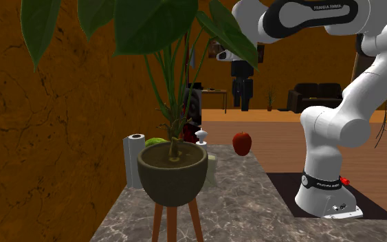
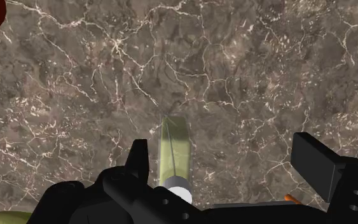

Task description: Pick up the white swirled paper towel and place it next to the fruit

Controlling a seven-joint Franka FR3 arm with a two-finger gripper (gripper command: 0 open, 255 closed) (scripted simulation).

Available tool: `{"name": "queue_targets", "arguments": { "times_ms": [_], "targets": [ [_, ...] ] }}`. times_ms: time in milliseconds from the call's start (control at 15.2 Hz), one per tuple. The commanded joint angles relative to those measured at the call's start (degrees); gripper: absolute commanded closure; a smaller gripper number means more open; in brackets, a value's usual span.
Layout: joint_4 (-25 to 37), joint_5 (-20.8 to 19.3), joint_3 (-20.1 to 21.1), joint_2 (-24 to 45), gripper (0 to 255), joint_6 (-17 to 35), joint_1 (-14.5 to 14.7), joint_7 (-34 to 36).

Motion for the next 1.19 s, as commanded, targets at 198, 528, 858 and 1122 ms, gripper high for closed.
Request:
{"name": "queue_targets", "arguments": {
  "times_ms": [198, 528, 858, 1122],
  "targets": [
    [2.83, 0.03, -0.28, 6.94, 0, 4.28, 0.15, -0.11],
    [9.03, 0.27, -0.76, 18.5, 0, 9.93, 0.39, -0.37],
    [17.01, 0.78, -1.2, 29.92, 0, 13.64, 0.54, -0.76],
    [24.69, 1.37, -1.49, 38.99, 0, 15.23, 0.54, -1.12]
  ]
}}
